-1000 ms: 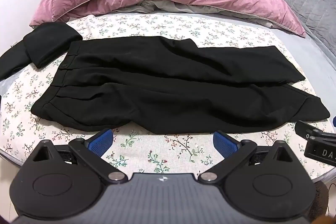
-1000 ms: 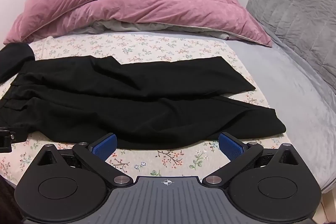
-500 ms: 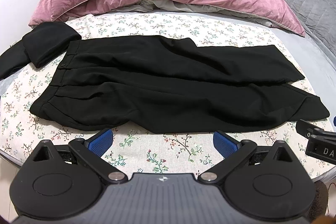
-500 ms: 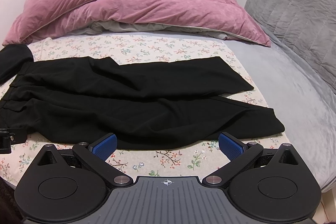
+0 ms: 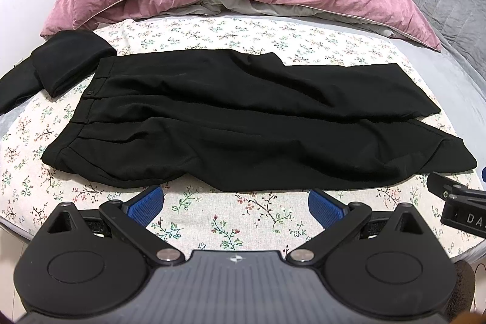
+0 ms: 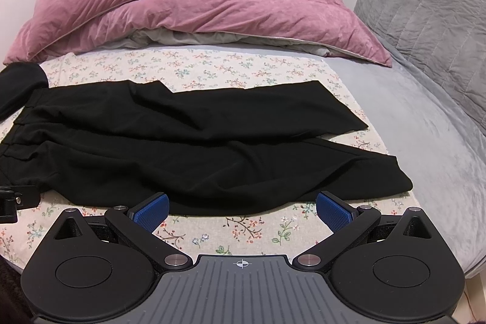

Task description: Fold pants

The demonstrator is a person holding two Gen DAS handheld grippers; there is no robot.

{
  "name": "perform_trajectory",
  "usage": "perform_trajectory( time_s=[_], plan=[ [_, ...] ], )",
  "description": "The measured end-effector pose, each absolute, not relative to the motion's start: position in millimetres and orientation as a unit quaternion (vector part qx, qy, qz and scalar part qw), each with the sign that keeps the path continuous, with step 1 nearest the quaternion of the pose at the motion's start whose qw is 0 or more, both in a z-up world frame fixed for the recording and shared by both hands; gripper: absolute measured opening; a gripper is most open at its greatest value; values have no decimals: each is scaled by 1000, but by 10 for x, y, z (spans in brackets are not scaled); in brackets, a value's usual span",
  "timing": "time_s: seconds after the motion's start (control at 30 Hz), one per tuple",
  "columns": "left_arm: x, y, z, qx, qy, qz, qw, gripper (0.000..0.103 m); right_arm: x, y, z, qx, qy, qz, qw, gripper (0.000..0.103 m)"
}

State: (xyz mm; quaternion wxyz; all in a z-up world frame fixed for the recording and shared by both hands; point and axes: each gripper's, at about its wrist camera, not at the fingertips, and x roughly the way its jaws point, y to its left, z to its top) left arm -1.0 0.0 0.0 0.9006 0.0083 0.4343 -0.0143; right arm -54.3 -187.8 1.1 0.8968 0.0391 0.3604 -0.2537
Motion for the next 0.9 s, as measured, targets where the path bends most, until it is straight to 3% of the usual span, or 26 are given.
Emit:
perform_trajectory(
  time_s=[0.9],
  plan=[
    [27, -4, -13, 16, 442, -19, 897, 103, -537, -1877, -25, 39, 363, -254, 896, 103]
  ],
)
